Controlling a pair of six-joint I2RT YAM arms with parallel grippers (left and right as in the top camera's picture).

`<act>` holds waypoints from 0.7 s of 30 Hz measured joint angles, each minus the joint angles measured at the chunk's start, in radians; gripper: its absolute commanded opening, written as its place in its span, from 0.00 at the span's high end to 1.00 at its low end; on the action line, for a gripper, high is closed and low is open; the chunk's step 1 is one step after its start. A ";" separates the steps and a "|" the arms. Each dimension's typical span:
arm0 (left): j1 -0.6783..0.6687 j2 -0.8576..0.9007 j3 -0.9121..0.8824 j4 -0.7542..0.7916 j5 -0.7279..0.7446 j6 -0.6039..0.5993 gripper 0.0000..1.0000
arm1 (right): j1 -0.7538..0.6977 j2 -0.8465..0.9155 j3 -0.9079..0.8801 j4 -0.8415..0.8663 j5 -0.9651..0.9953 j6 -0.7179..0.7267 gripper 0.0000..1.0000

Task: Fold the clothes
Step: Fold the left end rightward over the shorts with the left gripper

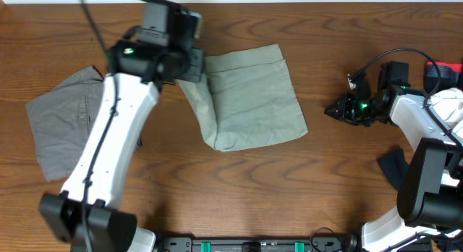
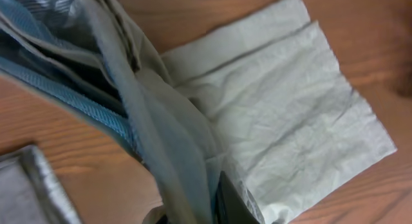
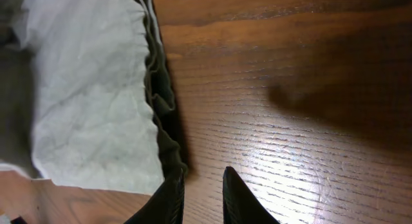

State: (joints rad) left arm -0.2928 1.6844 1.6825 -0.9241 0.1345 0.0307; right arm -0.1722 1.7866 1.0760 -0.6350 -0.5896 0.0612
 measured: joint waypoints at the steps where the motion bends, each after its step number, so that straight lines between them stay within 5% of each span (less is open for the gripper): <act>1: -0.019 0.025 0.000 0.003 -0.005 0.000 0.94 | 0.000 0.000 0.000 0.000 0.002 0.000 0.80; 10: -0.180 0.240 -0.001 0.142 0.049 -0.001 0.94 | 0.013 0.000 0.000 0.017 0.056 0.003 0.79; 21: -0.282 0.243 -0.001 0.109 0.098 -0.002 0.94 | 0.073 0.030 0.000 0.075 0.097 0.016 0.82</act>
State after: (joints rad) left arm -0.5743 1.9278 1.6817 -0.8146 0.2325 0.0292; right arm -0.0994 1.8168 1.0760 -0.5598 -0.4923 0.0776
